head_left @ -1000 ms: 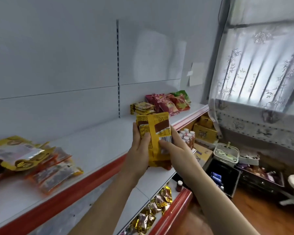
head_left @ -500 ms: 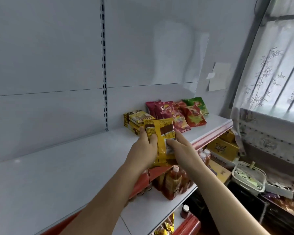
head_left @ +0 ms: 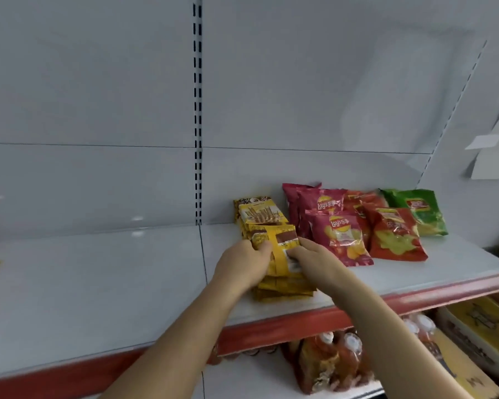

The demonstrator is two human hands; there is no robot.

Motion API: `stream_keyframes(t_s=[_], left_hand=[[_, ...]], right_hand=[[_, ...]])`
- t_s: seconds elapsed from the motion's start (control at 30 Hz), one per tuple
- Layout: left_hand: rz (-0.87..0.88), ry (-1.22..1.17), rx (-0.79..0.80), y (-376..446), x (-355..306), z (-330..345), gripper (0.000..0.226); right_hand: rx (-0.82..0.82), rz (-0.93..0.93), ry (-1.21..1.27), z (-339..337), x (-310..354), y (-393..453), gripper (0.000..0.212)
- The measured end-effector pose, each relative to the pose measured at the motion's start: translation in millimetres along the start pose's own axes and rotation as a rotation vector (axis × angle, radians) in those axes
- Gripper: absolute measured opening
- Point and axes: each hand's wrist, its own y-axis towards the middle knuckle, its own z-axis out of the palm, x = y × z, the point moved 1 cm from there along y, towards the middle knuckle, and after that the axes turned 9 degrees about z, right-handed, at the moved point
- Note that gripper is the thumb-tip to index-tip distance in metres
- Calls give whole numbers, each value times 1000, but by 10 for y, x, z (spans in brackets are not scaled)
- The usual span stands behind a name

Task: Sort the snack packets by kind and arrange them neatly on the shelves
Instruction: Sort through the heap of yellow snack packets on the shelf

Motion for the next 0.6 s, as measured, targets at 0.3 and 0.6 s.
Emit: stream_keyframes(t_s=[0.3,0.6], left_hand=[[-75,-68,-100,-73,-93,44,47],[-37,223,-250,-395,-65,-148,60]], right_hand=[[104,-64,-76,-168,-14,135,15],[-222,-413,-477,-213,79,0,52]])
